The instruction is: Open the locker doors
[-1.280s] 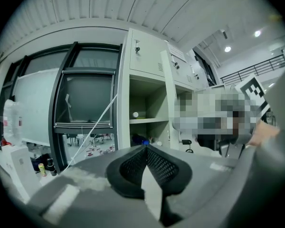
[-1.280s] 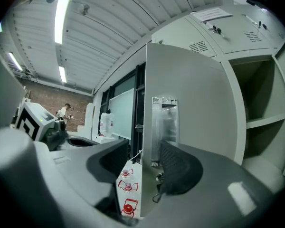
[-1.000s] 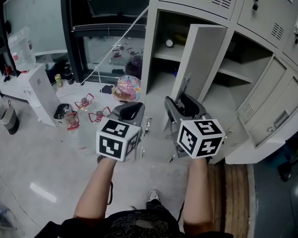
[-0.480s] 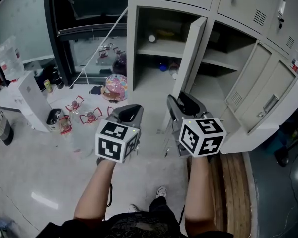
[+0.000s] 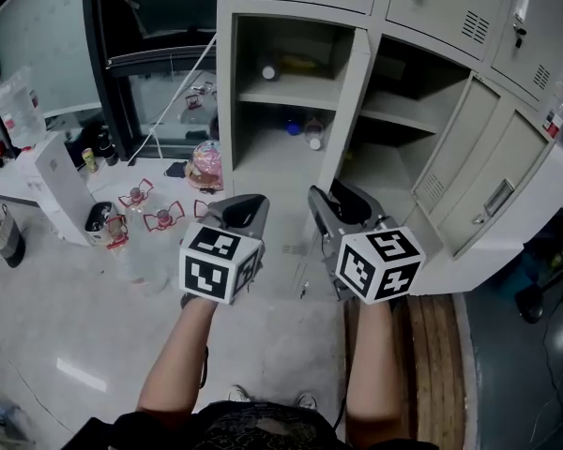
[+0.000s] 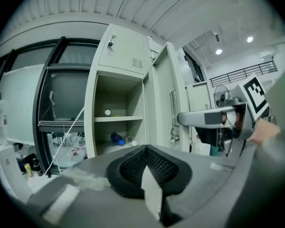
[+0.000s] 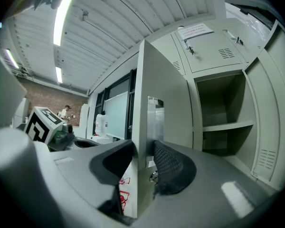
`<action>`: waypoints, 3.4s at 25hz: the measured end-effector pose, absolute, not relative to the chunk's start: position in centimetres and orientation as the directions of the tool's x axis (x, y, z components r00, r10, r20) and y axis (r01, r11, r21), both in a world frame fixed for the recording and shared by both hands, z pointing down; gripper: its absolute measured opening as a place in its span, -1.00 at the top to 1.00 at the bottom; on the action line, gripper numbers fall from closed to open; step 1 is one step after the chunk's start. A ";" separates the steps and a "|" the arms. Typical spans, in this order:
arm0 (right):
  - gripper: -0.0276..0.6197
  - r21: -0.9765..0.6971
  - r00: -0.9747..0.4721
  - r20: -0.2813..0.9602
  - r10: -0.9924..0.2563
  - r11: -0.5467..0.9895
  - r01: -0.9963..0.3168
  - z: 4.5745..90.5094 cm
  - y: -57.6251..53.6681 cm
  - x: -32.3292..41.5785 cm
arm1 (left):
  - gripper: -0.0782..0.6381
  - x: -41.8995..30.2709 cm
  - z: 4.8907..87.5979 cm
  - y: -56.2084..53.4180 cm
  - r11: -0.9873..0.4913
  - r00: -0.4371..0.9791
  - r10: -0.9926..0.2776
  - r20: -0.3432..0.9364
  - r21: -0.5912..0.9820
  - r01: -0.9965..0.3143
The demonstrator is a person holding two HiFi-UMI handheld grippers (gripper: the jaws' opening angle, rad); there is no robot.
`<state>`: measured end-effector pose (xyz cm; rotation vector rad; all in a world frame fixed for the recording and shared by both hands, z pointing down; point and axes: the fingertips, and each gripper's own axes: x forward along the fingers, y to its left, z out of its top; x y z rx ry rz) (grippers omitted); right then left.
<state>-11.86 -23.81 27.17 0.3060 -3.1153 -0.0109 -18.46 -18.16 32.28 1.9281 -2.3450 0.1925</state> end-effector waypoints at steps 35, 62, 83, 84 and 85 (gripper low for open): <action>0.53 0.024 -0.996 0.006 -0.094 0.995 -0.094 27.0 -33.5 -2.1 | 0.79 -8.9 32.3 -25.8 0.327 -0.327 -0.933 0.149 -0.026 -0.945; 0.54 0.061 -0.992 0.031 -0.120 0.991 -0.118 27.7 -32.8 -0.4 | 0.79 -8.6 32.9 -20.8 0.433 -0.437 -0.879 0.191 -0.065 -0.899; 0.73 0.038 -0.977 0.074 -0.202 0.979 -0.200 30.1 -19.3 -0.9 | 0.79 -10.8 33.6 -7.6 0.386 -0.396 -0.893 0.213 -0.086 -0.918; 0.74 0.037 -0.976 0.077 -0.205 0.979 -0.202 30.2 -18.6 -0.9 | 0.79 -10.8 33.7 -6.9 0.384 -0.394 -0.894 0.213 -0.086 -0.919; 0.76 0.035 -0.975 0.081 -0.208 0.978 -0.206 30.4 -18.0 -0.8 | 0.79 -10.8 33.7 -6.3 0.382 -0.392 -0.895 0.212 -0.085 -0.920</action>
